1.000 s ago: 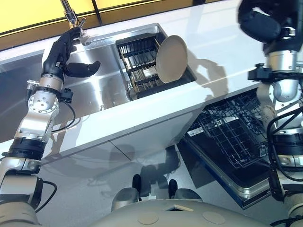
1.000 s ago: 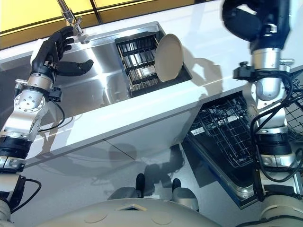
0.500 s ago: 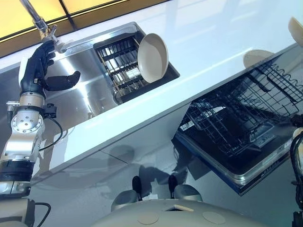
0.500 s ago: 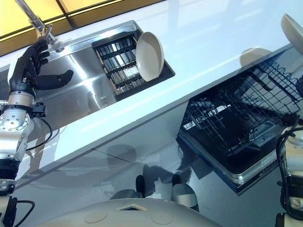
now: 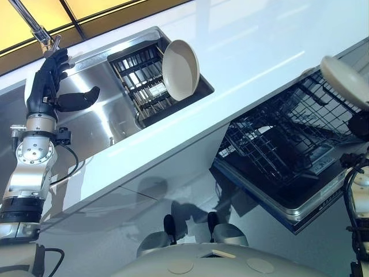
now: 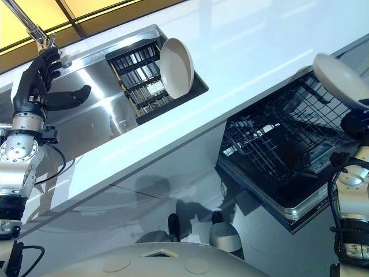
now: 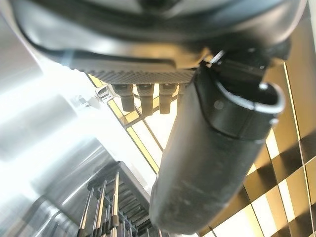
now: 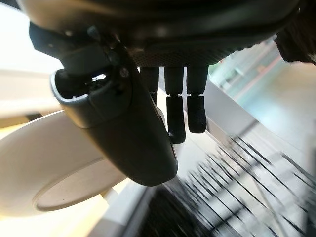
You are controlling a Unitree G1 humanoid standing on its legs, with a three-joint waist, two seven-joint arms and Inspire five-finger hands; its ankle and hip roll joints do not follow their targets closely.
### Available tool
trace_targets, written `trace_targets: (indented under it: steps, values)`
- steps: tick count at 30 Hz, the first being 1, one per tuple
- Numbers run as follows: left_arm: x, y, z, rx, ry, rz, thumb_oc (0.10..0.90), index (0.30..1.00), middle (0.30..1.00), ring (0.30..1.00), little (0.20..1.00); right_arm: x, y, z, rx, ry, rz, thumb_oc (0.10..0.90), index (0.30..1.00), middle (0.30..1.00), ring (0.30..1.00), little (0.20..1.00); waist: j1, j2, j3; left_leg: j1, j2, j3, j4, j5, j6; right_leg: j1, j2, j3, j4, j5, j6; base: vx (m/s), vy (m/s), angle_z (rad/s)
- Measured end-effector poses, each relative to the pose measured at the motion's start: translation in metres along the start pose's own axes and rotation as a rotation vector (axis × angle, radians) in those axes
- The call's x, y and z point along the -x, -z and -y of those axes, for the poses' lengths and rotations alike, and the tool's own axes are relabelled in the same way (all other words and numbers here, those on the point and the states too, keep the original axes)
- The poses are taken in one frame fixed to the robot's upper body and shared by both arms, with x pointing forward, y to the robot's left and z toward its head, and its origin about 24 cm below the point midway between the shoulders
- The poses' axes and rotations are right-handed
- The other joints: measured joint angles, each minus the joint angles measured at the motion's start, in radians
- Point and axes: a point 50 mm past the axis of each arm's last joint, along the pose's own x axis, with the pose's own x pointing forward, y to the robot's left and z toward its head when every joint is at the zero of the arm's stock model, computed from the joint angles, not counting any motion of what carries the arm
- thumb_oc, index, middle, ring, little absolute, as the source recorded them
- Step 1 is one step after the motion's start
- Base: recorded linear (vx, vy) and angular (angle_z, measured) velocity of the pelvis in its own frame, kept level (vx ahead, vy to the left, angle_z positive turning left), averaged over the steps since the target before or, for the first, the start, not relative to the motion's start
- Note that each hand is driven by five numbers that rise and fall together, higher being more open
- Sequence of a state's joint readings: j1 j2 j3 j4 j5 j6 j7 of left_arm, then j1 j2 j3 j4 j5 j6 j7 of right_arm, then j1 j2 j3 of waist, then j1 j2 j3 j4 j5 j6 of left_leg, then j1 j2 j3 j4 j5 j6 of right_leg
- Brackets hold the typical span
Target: Pick up plates and place into dishwasher.
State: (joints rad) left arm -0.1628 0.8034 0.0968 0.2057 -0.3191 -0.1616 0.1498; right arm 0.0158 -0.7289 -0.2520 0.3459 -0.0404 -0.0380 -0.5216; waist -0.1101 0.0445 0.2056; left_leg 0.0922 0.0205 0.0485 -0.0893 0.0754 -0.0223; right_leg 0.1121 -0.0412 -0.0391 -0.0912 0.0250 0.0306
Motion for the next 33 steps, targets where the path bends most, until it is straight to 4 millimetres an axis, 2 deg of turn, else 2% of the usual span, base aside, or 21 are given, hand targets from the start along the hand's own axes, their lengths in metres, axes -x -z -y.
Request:
trace_targets:
  steps: [5, 7, 14, 22, 26, 30, 33]
  values:
    - [-0.001, -0.001, 0.000, 0.002, -0.001, 0.002, 0.800, 0.900, 0.900, 0.900, 0.900, 0.008, 0.020, -0.016, 0.049, -0.096, -0.092, 0.100, 0.300, 0.300, 0.300, 0.200, 0.009, 0.009, 0.014, -0.019, -0.001, -0.016, 0.001, 0.005, -0.002, -0.009, 0.001, -0.018, 0.000, 0.000, 0.000, -0.04, -0.076, 0.10]
    - [-0.003, -0.003, 0.001, 0.005, 0.001, 0.011, 0.800, 0.900, 0.900, 0.900, 0.900, 0.008, 0.025, -0.022, 0.033, -0.118, -0.160, 0.100, 0.300, 0.300, 0.300, 0.200, 0.016, 0.010, 0.037, -0.026, -0.003, -0.028, 0.001, 0.009, -0.004, -0.009, 0.002, -0.030, 0.000, 0.000, -0.001, -0.05, -0.073, 0.15]
    - [-0.008, -0.009, 0.009, 0.011, 0.029, 0.034, 0.800, 0.900, 0.900, 0.900, 0.900, 0.003, 0.041, -0.039, -0.178, -0.100, -0.418, 0.100, 0.300, 0.300, 0.300, 0.200, 0.057, 0.009, 0.089, -0.053, -0.003, -0.075, 0.001, 0.028, -0.009, -0.016, 0.006, -0.075, 0.000, 0.000, -0.001, -0.03, -0.064, 0.20]
    - [-0.011, -0.013, 0.011, -0.011, 0.070, 0.048, 0.800, 0.900, 0.900, 0.900, 0.900, -0.003, 0.028, -0.053, -0.214, -0.114, -0.407, 0.100, 0.300, 0.300, 0.300, 0.200, 0.095, -0.001, 0.119, -0.055, -0.005, -0.100, 0.001, 0.038, -0.009, -0.004, 0.004, -0.100, 0.000, -0.001, -0.001, -0.02, -0.051, 0.11]
    - [-0.016, -0.022, 0.009, -0.013, 0.069, 0.077, 0.800, 0.900, 0.900, 0.900, 0.900, -0.009, 0.027, -0.056, -0.242, -0.107, -0.464, 0.100, 0.300, 0.300, 0.300, 0.200, 0.112, -0.003, 0.128, -0.074, -0.005, -0.110, 0.001, 0.048, -0.012, -0.017, 0.007, -0.111, 0.000, 0.000, -0.002, -0.04, -0.047, 0.11]
    - [-0.021, -0.028, 0.014, -0.033, 0.099, 0.100, 0.800, 0.900, 0.900, 0.900, 0.900, -0.014, 0.027, -0.061, -0.223, -0.102, -0.518, 0.100, 0.300, 0.300, 0.300, 0.200, 0.118, -0.004, 0.131, -0.087, -0.003, -0.111, 0.001, 0.053, -0.013, -0.024, 0.010, -0.114, 0.000, 0.001, -0.003, -0.04, -0.036, 0.07]
    - [-0.026, -0.037, 0.013, -0.050, 0.119, 0.139, 0.800, 0.900, 0.900, 0.900, 0.900, -0.025, 0.018, -0.059, -0.207, -0.094, -0.515, 0.100, 0.300, 0.300, 0.300, 0.200, 0.118, -0.008, 0.165, -0.087, -0.001, -0.111, 0.001, 0.055, -0.015, -0.023, 0.012, -0.114, 0.000, 0.001, -0.004, -0.01, -0.012, 0.02]
